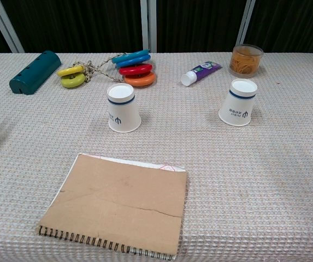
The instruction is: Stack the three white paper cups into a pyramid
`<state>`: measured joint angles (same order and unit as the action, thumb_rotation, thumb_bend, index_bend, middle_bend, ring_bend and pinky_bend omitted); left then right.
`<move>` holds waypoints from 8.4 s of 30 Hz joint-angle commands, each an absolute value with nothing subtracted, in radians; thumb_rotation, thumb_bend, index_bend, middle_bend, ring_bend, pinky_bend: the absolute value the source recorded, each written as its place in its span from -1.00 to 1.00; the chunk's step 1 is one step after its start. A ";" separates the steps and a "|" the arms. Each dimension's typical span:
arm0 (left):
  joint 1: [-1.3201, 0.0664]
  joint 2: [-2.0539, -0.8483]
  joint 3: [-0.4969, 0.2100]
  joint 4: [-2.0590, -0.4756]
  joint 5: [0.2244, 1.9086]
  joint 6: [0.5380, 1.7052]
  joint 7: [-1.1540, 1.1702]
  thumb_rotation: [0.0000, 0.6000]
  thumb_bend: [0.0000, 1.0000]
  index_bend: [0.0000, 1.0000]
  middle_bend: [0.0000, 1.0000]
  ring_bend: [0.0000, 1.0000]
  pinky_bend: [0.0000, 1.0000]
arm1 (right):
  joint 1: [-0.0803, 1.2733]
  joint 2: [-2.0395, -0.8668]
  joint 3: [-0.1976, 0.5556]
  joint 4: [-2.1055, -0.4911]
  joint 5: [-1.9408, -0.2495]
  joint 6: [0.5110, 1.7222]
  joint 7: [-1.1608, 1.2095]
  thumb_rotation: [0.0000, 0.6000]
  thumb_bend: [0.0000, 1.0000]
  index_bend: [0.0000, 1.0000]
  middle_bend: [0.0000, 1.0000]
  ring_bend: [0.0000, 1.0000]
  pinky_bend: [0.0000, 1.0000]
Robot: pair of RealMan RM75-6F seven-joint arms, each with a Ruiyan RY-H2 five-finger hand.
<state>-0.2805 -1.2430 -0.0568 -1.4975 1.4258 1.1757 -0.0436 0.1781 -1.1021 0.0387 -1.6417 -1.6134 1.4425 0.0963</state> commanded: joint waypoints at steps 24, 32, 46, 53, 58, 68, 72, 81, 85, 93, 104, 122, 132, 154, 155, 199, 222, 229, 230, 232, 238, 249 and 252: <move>-0.359 -1.237 -0.066 -1.459 1.301 1.014 -0.024 1.00 -0.39 -0.14 -0.19 -0.27 -0.16 | 0.174 -1.111 0.032 -1.640 -1.607 1.440 0.089 1.00 -0.60 -0.81 -0.66 -0.95 -0.75; -0.391 -1.219 -0.087 -1.512 1.327 1.029 -0.007 1.00 -0.38 -0.07 -0.08 -0.20 -0.05 | 0.170 -1.113 0.028 -1.635 -1.617 1.450 0.097 1.00 -0.60 -0.81 -0.66 -0.95 -0.75; -0.611 -1.312 -0.175 -1.527 1.294 0.849 0.056 1.00 -0.40 -0.08 -0.12 -0.20 -0.19 | 0.134 -1.105 0.014 -1.627 -1.633 1.502 0.113 1.00 -0.60 -0.81 -0.66 -0.95 -0.75; -0.703 -1.413 -0.202 -1.462 1.203 0.790 0.150 1.00 -0.40 -0.08 -0.13 -0.20 -0.20 | 0.114 -1.099 0.008 -1.629 -1.636 1.525 0.115 1.00 -0.60 -0.81 -0.66 -0.95 -0.75; -0.744 -1.452 -0.210 -1.448 1.156 0.780 0.197 1.00 -0.40 -0.08 -0.14 -0.21 -0.23 | 0.104 -1.099 0.006 -1.626 -1.633 1.534 0.119 1.00 -0.60 -0.81 -0.66 -0.95 -0.75; -0.773 -1.483 -0.191 -1.442 1.118 0.795 0.247 1.00 -0.40 -0.09 -0.14 -0.21 -0.23 | 0.095 -1.101 0.007 -1.618 -1.632 1.538 0.129 1.00 -0.60 -0.81 -0.66 -0.95 -0.75; -0.783 -1.500 -0.188 -1.435 1.103 0.800 0.256 1.00 -0.40 -0.09 -0.14 -0.21 -0.23 | 0.096 -1.103 0.008 -1.615 -1.634 1.535 0.130 1.00 -0.60 -0.81 -0.66 -0.95 -0.75; -0.799 -1.524 -0.169 -1.418 1.066 0.817 0.314 1.00 -0.41 -0.14 -0.19 -0.23 -0.24 | 0.093 -1.103 0.010 -1.610 -1.630 1.534 0.137 1.00 -0.60 -0.81 -0.66 -0.95 -0.75; -0.802 -1.520 -0.167 -1.424 1.062 0.821 0.314 1.00 -0.43 -0.29 -0.29 -0.29 -0.26 | 0.092 -1.105 0.011 -1.605 -1.631 1.534 0.144 1.00 -0.60 -0.81 -0.66 -0.95 -0.75; -0.805 -1.516 -0.164 -1.443 1.069 0.844 0.317 1.00 -0.48 -0.34 -0.36 -0.31 -0.27 | 0.089 -1.106 0.012 -1.597 -1.632 1.538 0.154 1.00 -0.60 -0.81 -0.66 -0.95 -0.75; -0.803 -1.511 -0.163 -1.479 1.035 0.878 0.344 1.00 -0.75 -0.52 -0.67 -0.71 -0.42 | 0.109 -1.111 0.007 -1.594 -1.644 1.501 0.145 1.00 -0.60 -0.81 -0.66 -0.95 -0.75; -0.587 -1.292 -0.079 -1.703 1.193 1.175 0.268 1.00 -0.76 -0.54 -0.69 -0.71 -0.45 | 0.512 -1.218 0.192 -1.639 -1.362 0.951 -0.230 1.00 -0.55 -0.88 -0.68 -0.95 -0.75; -0.472 -1.219 -0.026 -1.738 1.276 1.274 0.203 1.00 -0.77 -0.54 -0.69 -0.71 -0.45 | 0.666 -1.353 0.211 -1.516 -1.191 0.793 -0.356 1.00 -0.53 -0.87 -0.66 -0.95 -0.74; -0.326 -1.153 -0.004 -1.736 1.326 1.359 0.142 1.00 -0.77 -0.54 -0.69 -0.71 -0.45 | 0.733 -1.308 0.213 -1.606 -1.201 0.891 -0.395 1.00 -0.20 -0.14 -0.19 -0.69 -0.54; -0.322 -1.152 -0.002 -1.737 1.329 1.359 0.142 1.00 -0.77 -0.54 -0.69 -0.71 -0.45 | 0.740 -1.294 0.223 -1.633 -1.208 0.896 -0.396 1.00 -0.20 -0.14 -0.19 -0.69 -0.54; -0.228 -1.179 -0.015 -1.656 1.380 1.335 0.024 1.00 -0.77 -0.54 -0.69 -0.71 -0.45 | 1.397 -1.558 0.246 -1.570 -0.546 0.839 -0.797 1.00 -0.21 -0.23 -0.31 -0.69 -0.54; -0.219 -1.177 -0.032 -1.667 1.376 1.321 0.032 1.00 -0.77 -0.54 -0.69 -0.71 -0.45 | 1.421 -1.533 0.203 -1.593 -0.518 0.857 -0.772 1.00 -0.21 -0.77 -0.53 -0.73 -0.60; -0.216 -1.174 -0.035 -1.667 1.377 1.319 0.032 1.00 -0.77 -0.54 -0.69 -0.71 -0.45 | 1.413 -1.487 0.194 -1.664 -0.515 0.899 -0.776 1.00 -0.21 -0.82 -0.56 -0.74 -0.62; -0.215 -1.172 -0.035 -1.666 1.377 1.319 0.032 1.00 -0.77 -0.54 -0.69 -0.71 -0.45 | 1.405 -1.471 0.190 -1.689 -0.523 0.915 -0.776 1.00 -0.21 -0.83 -0.57 -0.74 -0.62; -0.213 -1.169 -0.035 -1.660 1.382 1.324 0.032 1.00 -0.77 -0.54 -0.69 -0.71 -0.46 | 1.367 -1.415 0.171 -1.768 -0.563 0.965 -0.770 1.00 -0.21 -0.86 -0.58 -0.74 -0.63; -0.191 -1.197 -0.032 -1.584 1.432 1.390 0.039 1.00 -0.77 -0.53 -0.69 -0.71 -0.50 | 1.085 -1.219 0.007 -1.996 -0.887 1.258 -0.646 1.00 -0.22 -0.87 -0.59 -0.75 -0.64; -0.142 -1.203 -0.013 -1.526 1.485 1.480 0.090 1.00 -0.78 -0.51 -0.69 -0.71 -0.52 | 0.504 -1.083 -0.277 -1.847 -1.374 1.732 -0.174 1.00 -0.24 -0.87 -0.66 -0.83 -0.64; -0.122 -1.195 -0.006 -1.540 1.484 1.498 0.108 1.00 -0.79 -0.51 -0.69 -0.71 -0.53 | 0.397 -1.113 -0.294 -1.742 -1.413 1.785 -0.062 1.00 -0.24 -0.87 -0.71 -0.89 -0.69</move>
